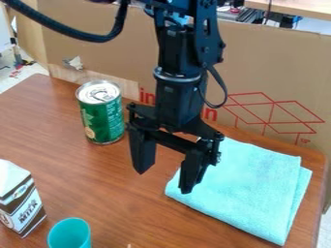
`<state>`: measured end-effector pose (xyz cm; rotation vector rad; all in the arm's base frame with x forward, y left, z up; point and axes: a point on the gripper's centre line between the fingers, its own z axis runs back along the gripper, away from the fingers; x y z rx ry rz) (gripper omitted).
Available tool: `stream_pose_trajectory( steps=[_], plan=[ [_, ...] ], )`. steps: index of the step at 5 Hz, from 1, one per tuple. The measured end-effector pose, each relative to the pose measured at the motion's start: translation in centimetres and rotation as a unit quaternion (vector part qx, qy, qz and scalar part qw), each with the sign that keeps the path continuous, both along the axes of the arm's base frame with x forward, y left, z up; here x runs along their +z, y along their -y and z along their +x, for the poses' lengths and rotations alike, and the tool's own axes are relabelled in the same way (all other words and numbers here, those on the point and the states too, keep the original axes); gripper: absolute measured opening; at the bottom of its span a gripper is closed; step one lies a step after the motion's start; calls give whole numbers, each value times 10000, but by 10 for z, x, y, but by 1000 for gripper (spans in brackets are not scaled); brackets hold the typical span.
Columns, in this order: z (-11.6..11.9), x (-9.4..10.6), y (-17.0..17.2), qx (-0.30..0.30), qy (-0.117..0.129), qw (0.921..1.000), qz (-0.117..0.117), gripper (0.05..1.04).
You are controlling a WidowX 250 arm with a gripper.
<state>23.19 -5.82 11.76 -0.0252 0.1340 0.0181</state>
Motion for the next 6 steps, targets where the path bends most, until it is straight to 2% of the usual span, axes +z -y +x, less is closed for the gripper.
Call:
stream_pose_trajectory(
  steps=[1, 2, 3, 4, 5, 6],
  plan=[
    [-3, -5, 0, 0, -105, 9999, 24, 1000],
    [-16, -2, -6, 0, 86, 9999, 85, 1000],
    [-35, 5, -2, -261, 339, 9987, 266, 1000],
    [-53, -1, -8, -298, 382, 9983, 329, 1000],
    [-67, -10, -15, -238, 219, 9983, 483, 1000],
    [-85, -13, -24, -173, 221, 9978, 598, 1000]
  ],
)
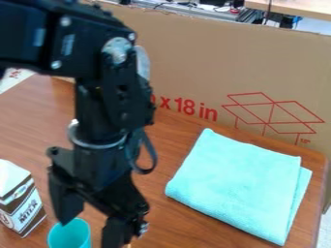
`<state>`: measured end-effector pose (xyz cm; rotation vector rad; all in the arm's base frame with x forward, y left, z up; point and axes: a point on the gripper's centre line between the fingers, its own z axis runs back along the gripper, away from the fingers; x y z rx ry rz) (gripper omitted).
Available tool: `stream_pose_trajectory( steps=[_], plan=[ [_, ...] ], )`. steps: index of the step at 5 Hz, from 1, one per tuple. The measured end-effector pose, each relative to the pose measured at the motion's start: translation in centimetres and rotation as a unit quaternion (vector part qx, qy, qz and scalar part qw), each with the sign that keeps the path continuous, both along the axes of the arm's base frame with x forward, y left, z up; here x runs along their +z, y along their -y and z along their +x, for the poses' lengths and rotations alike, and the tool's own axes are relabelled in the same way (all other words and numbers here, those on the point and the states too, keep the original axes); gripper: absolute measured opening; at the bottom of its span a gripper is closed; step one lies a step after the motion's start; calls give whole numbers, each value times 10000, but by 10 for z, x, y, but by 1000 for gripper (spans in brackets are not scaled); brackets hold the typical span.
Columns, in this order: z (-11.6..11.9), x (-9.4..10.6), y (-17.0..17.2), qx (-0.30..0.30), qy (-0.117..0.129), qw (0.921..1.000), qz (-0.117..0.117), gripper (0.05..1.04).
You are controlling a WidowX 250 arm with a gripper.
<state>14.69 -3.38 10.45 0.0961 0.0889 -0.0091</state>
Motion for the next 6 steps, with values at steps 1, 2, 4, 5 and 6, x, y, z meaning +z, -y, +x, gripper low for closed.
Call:
stream_pose_trajectory(
  steps=[1, 2, 4, 5, 6],
  plan=[
    [-6, -8, -3, -51, -82, 9999, 55, 1000],
    [-10, -17, -7, -96, -146, 9998, 140, 1000],
    [-4, -35, -15, -62, -16, 10000, 46, 1000],
    [1, -41, -16, -98, 180, 9998, -28, 1000],
    [3, -44, -15, -37, 211, 9998, -48, 1000]
  ],
)
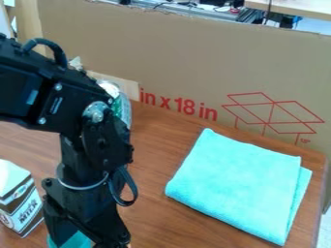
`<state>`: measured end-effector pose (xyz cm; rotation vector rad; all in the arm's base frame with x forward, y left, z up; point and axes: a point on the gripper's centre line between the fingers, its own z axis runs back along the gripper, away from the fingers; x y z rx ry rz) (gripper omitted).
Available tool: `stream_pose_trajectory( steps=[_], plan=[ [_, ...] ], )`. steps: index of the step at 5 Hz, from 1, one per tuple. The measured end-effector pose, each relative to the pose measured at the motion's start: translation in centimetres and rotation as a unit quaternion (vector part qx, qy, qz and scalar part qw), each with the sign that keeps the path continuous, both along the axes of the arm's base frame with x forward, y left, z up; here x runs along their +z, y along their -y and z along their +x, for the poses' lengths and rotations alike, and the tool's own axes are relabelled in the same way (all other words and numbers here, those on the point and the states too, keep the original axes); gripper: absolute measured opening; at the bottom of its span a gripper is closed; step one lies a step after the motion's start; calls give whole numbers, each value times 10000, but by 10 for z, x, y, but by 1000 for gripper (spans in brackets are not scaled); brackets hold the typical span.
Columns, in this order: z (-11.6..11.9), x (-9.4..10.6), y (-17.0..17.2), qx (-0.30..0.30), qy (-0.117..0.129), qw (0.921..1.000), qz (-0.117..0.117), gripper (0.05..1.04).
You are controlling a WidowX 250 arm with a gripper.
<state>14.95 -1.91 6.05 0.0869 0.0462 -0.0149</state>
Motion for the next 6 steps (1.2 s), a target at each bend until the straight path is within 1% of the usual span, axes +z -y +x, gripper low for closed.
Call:
stream_pose_trajectory(
  steps=[1, 2, 3, 4, 5, 6],
  plan=[
    [0, -7, 1, 49, 18, 10000, -38, 973],
    [-1, -13, -4, 222, -22, 9997, -97, 845],
    [-4, -19, -8, 370, -113, 9992, -124, 537],
    [-5, -19, -8, 382, -145, 9991, -130, 265],
    [-4, -12, -3, 399, -129, 9989, -218, 139],
    [8, 23, 25, -26, 230, 9995, -230, 117]
  ],
)
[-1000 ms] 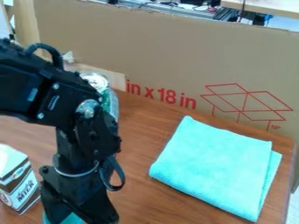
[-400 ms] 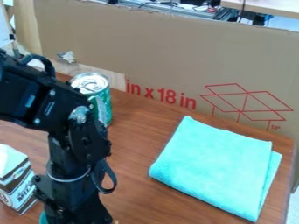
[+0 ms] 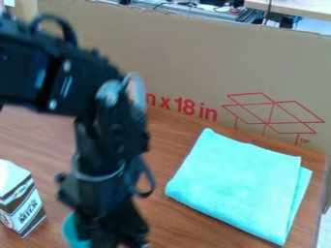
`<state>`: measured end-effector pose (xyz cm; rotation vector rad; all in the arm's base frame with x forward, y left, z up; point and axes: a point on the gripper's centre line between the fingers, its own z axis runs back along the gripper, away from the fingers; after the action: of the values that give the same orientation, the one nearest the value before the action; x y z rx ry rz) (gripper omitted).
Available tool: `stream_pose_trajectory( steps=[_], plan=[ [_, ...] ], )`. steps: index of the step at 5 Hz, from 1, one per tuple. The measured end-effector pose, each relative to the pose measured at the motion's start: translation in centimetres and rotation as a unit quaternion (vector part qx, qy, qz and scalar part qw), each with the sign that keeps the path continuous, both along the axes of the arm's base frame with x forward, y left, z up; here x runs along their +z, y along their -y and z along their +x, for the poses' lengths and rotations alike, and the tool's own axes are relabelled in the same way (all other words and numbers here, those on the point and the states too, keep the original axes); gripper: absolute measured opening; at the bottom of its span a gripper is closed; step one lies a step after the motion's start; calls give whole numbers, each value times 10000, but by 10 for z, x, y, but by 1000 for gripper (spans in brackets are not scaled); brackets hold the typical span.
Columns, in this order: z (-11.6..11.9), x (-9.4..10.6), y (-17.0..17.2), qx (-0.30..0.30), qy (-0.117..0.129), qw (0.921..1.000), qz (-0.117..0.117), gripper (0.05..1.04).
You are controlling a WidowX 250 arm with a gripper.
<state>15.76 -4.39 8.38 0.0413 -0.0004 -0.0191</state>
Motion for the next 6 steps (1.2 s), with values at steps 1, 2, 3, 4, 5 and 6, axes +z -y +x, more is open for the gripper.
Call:
stream_pose_trajectory(
  steps=[1, 2, 3, 4, 5, 6],
  plan=[
    [8, 23, 35, -507, 390, 9978, -156, 117],
    [17, 13, 74, -1049, 279, 9938, -228, 117],
    [20, -11, 100, -1522, -38, 9882, -164, 117],
    [26, -38, 114, -1742, -343, 9841, -38, 117],
    [33, -40, 123, -1793, -265, 9834, -54, 117],
    [36, -41, 126, -1788, -215, 9837, -31, 117]
  ],
)
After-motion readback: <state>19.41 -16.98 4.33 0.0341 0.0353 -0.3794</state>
